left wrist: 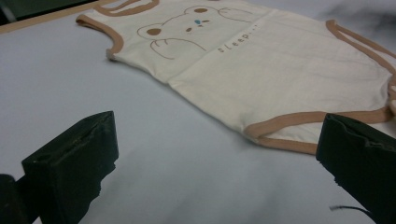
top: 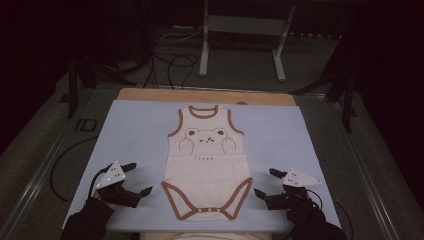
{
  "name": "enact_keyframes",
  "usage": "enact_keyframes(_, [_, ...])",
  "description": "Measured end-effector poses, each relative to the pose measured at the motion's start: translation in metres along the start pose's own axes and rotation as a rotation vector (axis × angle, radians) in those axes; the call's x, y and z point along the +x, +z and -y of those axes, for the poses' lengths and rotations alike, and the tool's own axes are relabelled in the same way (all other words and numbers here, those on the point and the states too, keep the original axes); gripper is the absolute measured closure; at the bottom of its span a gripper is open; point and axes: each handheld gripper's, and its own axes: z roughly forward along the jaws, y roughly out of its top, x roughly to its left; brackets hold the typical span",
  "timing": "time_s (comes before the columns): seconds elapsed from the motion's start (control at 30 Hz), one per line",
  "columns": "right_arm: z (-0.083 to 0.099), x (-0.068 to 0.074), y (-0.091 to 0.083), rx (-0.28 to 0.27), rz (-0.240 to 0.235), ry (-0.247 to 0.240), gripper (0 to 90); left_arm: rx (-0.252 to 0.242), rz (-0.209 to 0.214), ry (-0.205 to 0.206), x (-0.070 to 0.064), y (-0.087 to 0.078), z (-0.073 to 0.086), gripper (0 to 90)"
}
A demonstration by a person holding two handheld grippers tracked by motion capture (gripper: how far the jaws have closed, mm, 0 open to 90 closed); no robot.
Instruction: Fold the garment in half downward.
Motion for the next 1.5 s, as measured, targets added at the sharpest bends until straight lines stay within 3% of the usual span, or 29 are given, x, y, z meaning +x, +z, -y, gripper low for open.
enact_keyframes(0.27, [-0.006, 0.003, -0.001, 0.014, 0.013, 0.000, 8.6, -0.014, -0.003, 0.007, -0.002, -0.004, -0.008, 0.0])
enact_keyframes(0.4, [-0.016, 0.008, -0.006, 0.004, 0.018, -0.010, 8.6, -0.025, 0.025, 0.007, -0.005, -0.010, -0.017, 0.0])
enact_keyframes(0.73, [-0.061, 0.014, -0.034, -0.040, 0.047, -0.034, 8.6, -0.031, 0.056, 0.029, -0.006, -0.022, -0.043, 0.0])
enact_keyframes(1.03, [-0.100, 0.004, -0.049, -0.048, 0.108, -0.096, 8.6, -0.033, 0.057, 0.065, -0.001, -0.025, -0.072, 0.0])
enact_keyframes(1.23, [-0.112, -0.003, -0.047, -0.055, 0.118, -0.097, 8.6, -0.021, 0.070, 0.087, 0.003, -0.022, -0.090, 0.0])
enact_keyframes(1.5, [-0.119, -0.010, -0.029, -0.040, 0.087, -0.106, 8.6, -0.015, 0.080, 0.102, 0.008, -0.009, -0.110, 0.0])
